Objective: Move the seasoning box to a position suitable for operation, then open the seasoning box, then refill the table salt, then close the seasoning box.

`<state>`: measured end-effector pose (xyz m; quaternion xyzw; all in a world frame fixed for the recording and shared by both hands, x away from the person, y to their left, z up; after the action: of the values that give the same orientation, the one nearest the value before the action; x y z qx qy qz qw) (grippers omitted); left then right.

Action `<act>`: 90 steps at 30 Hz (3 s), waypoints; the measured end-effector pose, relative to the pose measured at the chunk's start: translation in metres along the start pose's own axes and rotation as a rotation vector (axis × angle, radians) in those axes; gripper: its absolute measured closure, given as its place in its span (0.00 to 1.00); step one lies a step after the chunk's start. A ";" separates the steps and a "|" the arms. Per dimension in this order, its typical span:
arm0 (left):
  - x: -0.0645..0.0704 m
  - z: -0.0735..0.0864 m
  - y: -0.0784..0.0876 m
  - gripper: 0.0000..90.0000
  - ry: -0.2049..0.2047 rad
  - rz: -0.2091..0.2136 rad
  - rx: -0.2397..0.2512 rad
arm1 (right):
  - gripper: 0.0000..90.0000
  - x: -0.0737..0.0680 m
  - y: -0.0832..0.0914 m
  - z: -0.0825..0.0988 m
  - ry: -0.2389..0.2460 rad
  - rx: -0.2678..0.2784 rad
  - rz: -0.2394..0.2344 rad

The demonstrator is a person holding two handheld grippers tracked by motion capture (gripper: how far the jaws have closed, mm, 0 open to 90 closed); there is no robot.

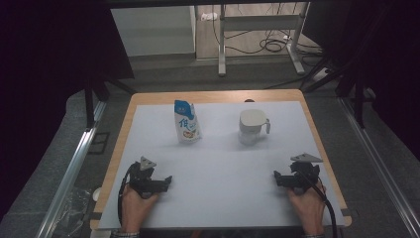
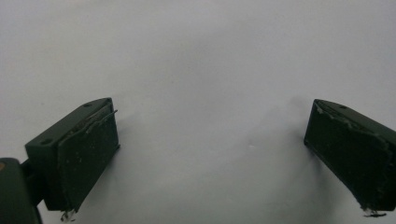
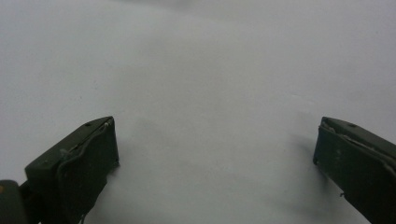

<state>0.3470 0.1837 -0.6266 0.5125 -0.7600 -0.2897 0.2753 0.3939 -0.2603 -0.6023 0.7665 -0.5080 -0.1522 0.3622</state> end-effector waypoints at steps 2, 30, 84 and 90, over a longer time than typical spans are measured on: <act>0.000 0.000 0.000 0.03 0.001 0.001 0.001 | 0.00 0.000 0.000 0.000 -0.001 -0.001 -0.002; 0.000 0.000 0.000 0.03 0.004 0.003 0.004 | 0.05 -0.001 0.001 -0.001 0.016 0.004 -0.017; 0.000 0.000 0.000 0.03 0.005 0.003 0.007 | 0.28 -0.014 0.006 -0.087 0.094 0.263 -0.074; 0.000 0.000 0.000 0.03 0.005 0.003 0.007 | 0.29 -0.010 0.000 -0.092 0.089 0.242 -0.061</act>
<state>0.3470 0.1839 -0.6268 0.5130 -0.7611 -0.2852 0.2761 0.4453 -0.2143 -0.5399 0.8255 -0.4827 -0.0668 0.2847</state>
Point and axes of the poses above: each handheld gripper's, and its own axes: y roughly backward along the jaws, z roughly out of its underside, x roughly to its right, the point moved 10 cm from there along -y, roughly forward along the jaws, and after that the axes turned 6 degrees about y, right-handed, at the moved point
